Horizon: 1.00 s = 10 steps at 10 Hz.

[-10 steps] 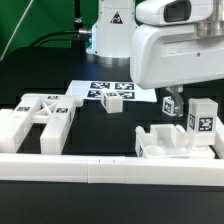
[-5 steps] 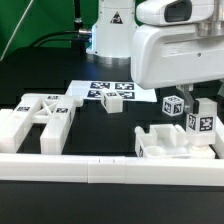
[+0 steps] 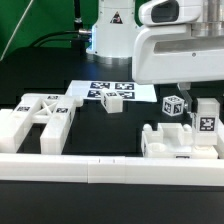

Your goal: Assemble chair

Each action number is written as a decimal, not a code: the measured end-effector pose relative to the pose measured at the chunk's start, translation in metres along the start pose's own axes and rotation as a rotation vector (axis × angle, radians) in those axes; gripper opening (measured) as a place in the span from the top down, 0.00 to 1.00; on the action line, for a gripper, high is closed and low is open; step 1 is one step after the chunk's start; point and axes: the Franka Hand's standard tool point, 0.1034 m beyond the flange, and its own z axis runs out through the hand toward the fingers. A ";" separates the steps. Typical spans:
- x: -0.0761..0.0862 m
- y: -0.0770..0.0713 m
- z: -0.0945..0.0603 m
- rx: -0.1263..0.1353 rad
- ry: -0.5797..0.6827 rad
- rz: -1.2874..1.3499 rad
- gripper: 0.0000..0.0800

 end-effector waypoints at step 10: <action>0.002 -0.010 0.003 0.047 0.005 0.744 0.64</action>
Offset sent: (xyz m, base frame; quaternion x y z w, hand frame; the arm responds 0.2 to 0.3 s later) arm 0.0000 0.0000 0.0000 0.0000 0.0000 0.1938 0.9810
